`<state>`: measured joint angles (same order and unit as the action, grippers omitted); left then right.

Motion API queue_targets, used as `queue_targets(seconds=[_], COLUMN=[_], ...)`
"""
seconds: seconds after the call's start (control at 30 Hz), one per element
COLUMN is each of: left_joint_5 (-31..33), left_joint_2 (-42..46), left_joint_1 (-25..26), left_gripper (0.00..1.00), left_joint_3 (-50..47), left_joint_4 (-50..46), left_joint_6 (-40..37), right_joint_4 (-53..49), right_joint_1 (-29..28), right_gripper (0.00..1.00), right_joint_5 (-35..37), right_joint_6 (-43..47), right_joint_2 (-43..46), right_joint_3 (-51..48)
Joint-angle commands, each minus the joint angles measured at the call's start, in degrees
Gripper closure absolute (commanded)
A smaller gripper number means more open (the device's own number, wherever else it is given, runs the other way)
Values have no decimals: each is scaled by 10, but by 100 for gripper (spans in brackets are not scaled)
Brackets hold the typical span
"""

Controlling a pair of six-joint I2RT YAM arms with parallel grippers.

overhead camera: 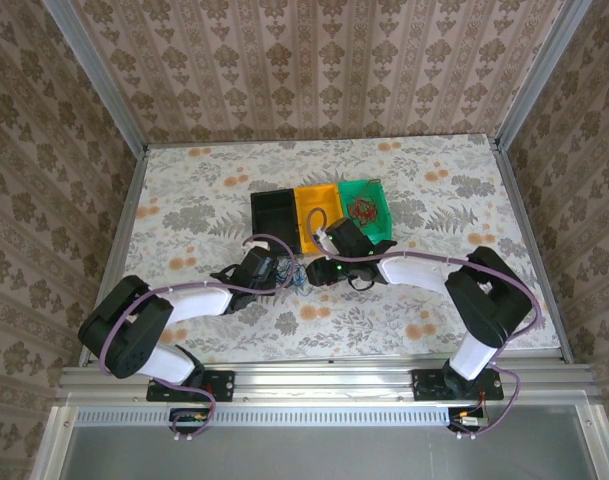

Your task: Untangle the cables

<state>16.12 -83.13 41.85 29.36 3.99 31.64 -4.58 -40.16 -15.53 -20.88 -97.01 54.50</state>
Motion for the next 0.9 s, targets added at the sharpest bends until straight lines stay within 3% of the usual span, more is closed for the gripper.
queue_targets(seconds=[0.0,0.3,0.37,0.43,0.57,0.87], left_joint_5=[-38,-35,-34,-32,-24,-22], left_joint_2=[-12,-4,-2,0,3,34], left_joint_1=[1,1,2,1,1,-15], left_gripper=[100,100,100,100,100,100], left_joint_3=[-10,-16,-17,-18,-20,-51], left_joint_4=[-18,-20,-21,-21,-31,-21], left_joint_6=[-12,-11,-11,-10,-4,11], right_joint_4=[-4,-12,-11,-3,14,14], right_joint_1=[-1,-2,-2,-1,7,71], right_gripper=[63,66,72,85,100,100], right_joint_5=[-29,-36,-29,-9,46,118], right_joint_6=[25,22,20,14,3,-73], right_joint_2=[-23,-95,-106,-105,-79,41], right_joint_3=[41,96,99,95,64,-76])
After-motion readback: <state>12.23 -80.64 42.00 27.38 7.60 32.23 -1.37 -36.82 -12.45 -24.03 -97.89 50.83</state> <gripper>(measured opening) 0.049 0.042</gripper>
